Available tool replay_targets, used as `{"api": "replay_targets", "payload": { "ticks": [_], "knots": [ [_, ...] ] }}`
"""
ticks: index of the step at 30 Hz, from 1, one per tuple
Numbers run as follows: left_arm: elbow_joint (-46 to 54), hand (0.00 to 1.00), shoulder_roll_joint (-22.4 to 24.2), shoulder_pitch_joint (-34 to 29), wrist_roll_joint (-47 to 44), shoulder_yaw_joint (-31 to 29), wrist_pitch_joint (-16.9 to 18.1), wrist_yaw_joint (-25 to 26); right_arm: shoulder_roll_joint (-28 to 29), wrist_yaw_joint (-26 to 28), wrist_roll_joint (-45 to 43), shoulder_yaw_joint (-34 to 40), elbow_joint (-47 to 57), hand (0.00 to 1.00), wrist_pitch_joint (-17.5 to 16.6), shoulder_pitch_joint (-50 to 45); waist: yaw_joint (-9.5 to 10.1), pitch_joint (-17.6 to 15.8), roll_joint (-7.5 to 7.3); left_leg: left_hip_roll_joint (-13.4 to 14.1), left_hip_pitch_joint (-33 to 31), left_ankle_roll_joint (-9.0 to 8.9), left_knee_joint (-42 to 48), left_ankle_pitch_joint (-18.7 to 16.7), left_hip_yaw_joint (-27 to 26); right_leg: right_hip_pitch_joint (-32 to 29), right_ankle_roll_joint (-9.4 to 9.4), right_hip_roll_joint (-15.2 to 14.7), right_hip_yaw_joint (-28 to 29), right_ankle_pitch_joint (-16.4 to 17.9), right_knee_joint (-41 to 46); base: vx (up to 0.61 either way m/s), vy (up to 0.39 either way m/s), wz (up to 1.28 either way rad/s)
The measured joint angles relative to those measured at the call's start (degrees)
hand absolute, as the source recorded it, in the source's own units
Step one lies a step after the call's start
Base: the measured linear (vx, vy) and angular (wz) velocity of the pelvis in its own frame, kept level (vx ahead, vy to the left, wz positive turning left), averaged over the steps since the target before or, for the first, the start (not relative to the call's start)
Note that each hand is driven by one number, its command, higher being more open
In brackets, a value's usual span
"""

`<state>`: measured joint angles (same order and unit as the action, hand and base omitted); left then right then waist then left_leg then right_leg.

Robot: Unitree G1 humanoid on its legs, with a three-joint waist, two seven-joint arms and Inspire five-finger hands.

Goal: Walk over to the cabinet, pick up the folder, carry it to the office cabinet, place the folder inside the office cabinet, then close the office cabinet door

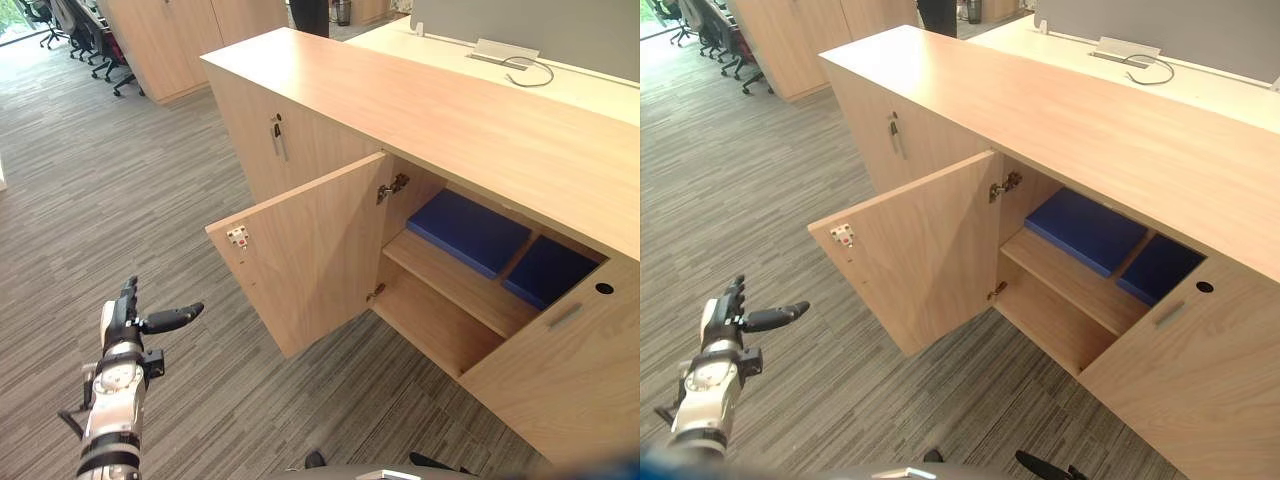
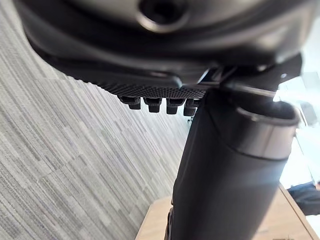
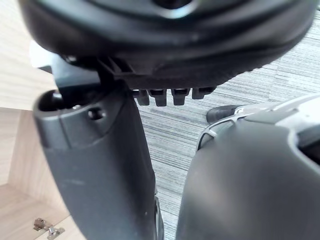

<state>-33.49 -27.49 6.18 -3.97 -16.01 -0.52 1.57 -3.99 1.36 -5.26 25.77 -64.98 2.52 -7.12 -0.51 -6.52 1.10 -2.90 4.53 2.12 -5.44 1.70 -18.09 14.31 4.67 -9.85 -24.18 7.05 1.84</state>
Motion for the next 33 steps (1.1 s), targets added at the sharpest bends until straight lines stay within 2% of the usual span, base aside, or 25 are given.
{"api": "replay_targets", "payload": {
  "ticks": [1,6,9,16,23,26,27,28,30,33],
  "knots": [
    [-0.31,1.0,-0.2,0.25,0.0,0.28,0.0,-0.36,0.02,0.02,-0.23,0.0,0.0,1.0,0.0,0.02,0.0,0.02,-0.03,0.01,0.06,-0.03,0.0,-0.03,-0.09,0.0,0.0,0.0,0.1,0.0,-0.01,0.04,0.013,-0.17],
    [-6.44,1.0,-3.38,7.65,0.06,9.73,0.05,-3.76,0.35,0.85,-2.32,-0.07,0.0,1.0,-0.33,-0.01,-0.13,0.28,-0.47,0.68,0.85,-0.12,0.35,-0.02,-0.48,0.06,-0.09,0.38,1.03,-0.06,0.66,0.04,-0.002,-0.07],
    [-6.71,1.0,-5.72,9.61,0.06,13.81,0.12,-4.73,0.45,0.93,-3.54,-0.59,-0.01,1.0,-0.37,-0.06,-0.18,0.47,-0.77,1.33,1.2,-0.25,0.36,0.06,-0.41,0.06,-0.35,0.96,1.42,-0.23,1.09,0.03,-0.027,-0.06],
    [-8.26,1.0,-12.76,15.35,0.03,25.25,1.38,-11.37,0.49,1.25,-3.8,-2.23,-0.08,1.0,-0.94,-0.5,-0.36,0.97,-1.25,4.02,1.21,-1.52,0.39,0.91,-0.08,-0.37,-1.95,3.12,2.43,-1.38,1.78,0.0,-0.053,0.01],
    [-8.59,1.0,-18.4,18.37,0.08,36.48,1.39,-14.33,-0.14,2.41,-3.72,-2.23,-0.99,1.0,-1.21,-0.69,-0.24,1.81,-0.69,5.31,0.49,-2.3,0.39,1.47,0.36,-1.43,-2.09,4.1,2.47,-1.89,2.76,-0.03,-0.031,0.04],
    [-7.31,1.0,-24.4,22.12,-0.69,50.99,1.4,-16.17,-0.41,2.99,-3.64,-2.24,-1.13,1.0,-1.35,-0.83,-0.26,2.05,-0.26,5.28,0.08,-2.33,0.39,1.65,0.26,-1.92,-1.7,4.01,2.46,-2.17,2.71,-0.07,0.011,-0.06],
    [-2.56,1.0,-29.81,24.26,-2.37,61.87,1.42,-19.0,-0.51,3.38,-2.79,-2.24,-1.19,1.0,-1.35,-0.94,-0.4,2.31,0.04,5.19,-0.48,-2.25,0.38,1.71,0.07,-2.52,-1.28,3.86,2.44,-2.48,2.52,-0.07,0.027,-0.09],
    [-1.49,1.0,-30.59,24.47,-2.46,63.2,1.46,-19.52,-0.57,3.41,-2.49,-2.25,-1.21,1.0,-1.33,-0.93,-0.46,2.35,0.11,5.17,-0.59,-2.21,0.38,1.74,0.06,-2.61,-1.14,3.85,2.43,-2.56,2.44,-0.09,0.041,-0.12],
    [7.83,1.0,-34.63,24.6,-2.59,71.5,2.63,-25.87,-0.98,3.52,-0.96,-2.51,-2.0,1.0,-1.38,-0.8,-1.2,2.49,0.6,4.79,-1.31,-2.07,0.38,1.83,-0.08,-3.45,-0.71,3.47,2.32,-2.85,2.23,-0.08,0.048,-0.06],
    [14.72,1.0,-34.11,24.54,-2.01,74.57,2.7,-28.89,-1.58,3.77,-0.9,-2.95,-2.46,1.0,-1.26,-0.84,-1.38,2.72,0.79,4.31,-2.36,-1.61,0.37,2.13,-0.09,-4.28,-0.69,3.08,2.63,-2.85,2.03,-0.07,0.036,-0.01]
  ]
}}
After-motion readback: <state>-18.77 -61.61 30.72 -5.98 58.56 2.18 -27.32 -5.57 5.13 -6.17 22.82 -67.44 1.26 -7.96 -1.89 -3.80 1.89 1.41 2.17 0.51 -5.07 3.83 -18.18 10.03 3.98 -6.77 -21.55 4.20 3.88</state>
